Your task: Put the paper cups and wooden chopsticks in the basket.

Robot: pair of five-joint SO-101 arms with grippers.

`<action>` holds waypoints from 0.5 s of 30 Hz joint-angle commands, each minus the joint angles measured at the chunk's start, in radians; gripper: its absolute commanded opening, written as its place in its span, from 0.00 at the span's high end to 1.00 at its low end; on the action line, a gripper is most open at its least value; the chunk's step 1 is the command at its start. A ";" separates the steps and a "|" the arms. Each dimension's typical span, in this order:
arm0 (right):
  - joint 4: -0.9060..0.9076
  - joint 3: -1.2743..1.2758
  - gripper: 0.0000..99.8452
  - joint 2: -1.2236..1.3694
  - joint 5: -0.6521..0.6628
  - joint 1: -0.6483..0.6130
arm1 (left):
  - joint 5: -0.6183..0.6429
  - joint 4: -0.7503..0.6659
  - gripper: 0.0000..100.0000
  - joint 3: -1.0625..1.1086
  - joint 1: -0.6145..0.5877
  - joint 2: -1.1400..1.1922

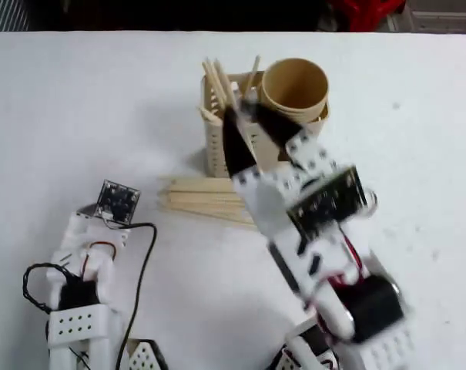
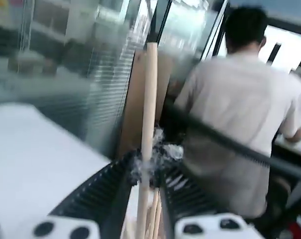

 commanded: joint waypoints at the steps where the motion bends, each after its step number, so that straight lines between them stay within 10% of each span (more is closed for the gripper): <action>1: -0.294 -0.097 0.98 0.163 0.002 0.008 | -0.008 0.005 0.91 -0.003 0.008 -0.012; 15: -0.366 -0.330 0.98 0.622 -0.006 0.150 | -0.008 0.005 0.91 -0.003 0.008 -0.012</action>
